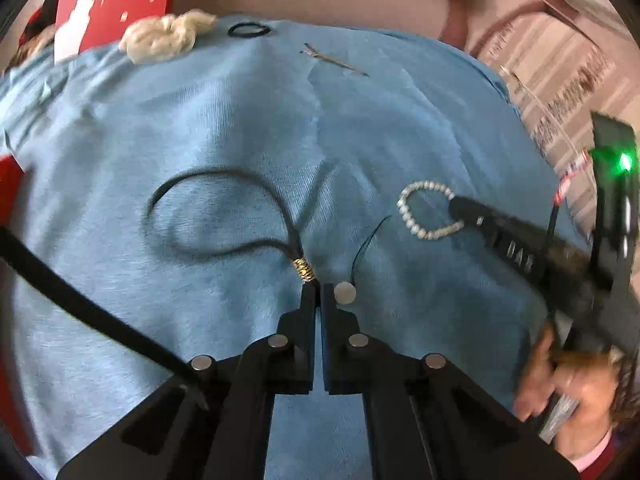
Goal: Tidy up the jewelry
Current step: 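Grasp the black cord with the left tool while the right grasps the white bead bracelet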
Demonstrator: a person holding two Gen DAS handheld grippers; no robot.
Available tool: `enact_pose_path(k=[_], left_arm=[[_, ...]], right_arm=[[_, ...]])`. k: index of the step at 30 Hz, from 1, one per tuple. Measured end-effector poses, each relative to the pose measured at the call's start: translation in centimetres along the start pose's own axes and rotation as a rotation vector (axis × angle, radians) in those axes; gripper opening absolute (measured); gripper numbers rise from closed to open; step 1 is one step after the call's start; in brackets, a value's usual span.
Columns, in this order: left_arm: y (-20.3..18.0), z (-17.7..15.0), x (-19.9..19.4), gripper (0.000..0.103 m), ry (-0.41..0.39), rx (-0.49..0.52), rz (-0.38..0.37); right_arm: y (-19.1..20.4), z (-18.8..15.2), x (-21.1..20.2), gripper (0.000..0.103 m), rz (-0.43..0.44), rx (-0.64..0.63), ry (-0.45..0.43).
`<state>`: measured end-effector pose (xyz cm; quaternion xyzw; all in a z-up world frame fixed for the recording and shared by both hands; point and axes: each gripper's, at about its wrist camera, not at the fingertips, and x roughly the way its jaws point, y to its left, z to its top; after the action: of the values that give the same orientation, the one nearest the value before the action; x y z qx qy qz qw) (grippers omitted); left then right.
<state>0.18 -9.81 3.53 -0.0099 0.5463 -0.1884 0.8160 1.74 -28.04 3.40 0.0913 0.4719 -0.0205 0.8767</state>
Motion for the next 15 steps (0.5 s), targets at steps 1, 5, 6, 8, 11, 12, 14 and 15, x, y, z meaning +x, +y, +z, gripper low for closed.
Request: enact_pose_path(k=[1, 5, 6, 8, 11, 12, 14, 15], left_arm=[[0.2, -0.6, -0.7, 0.002, -0.009, 0.016, 0.001], [1.4, -2.7, -4.3, 0.0, -0.06, 0.054, 0.005], [1.9, -3.1, -5.1, 0.0, -0.071, 0.051, 0.0], [3.2, -4.1, -7.1, 0.0, -0.103, 0.034, -0.004], [5.1, -5.1, -9.9, 0.0, -0.155, 0.015, 0.017], [6.0, -5.5, -11.1, 0.0, -0.176, 0.009, 0.032], [7.5, -6.0, -12.7, 0.0, -0.196, -0.014, 0.05], [8.1, -6.1, -13.1, 0.0, -0.196, -0.027, 0.05]], right_arm=[[-0.4, -0.1, -0.5, 0.006, 0.009, 0.01, -0.007], [-1.4, -0.7, -3.0, 0.006, 0.045, 0.023, -0.061], [-1.4, -0.8, -3.4, 0.006, 0.05, 0.024, -0.07], [-1.5, -1.2, -4.5, 0.006, 0.063, 0.031, -0.089], [-0.9, -1.7, -5.8, 0.006, 0.084, 0.034, -0.112], [-0.5, -1.8, -6.1, 0.006, 0.092, 0.031, -0.119], [0.4, -1.9, -6.5, 0.006, 0.101, 0.018, -0.127], [0.9, -2.0, -6.5, 0.006, 0.105, 0.015, -0.126]])
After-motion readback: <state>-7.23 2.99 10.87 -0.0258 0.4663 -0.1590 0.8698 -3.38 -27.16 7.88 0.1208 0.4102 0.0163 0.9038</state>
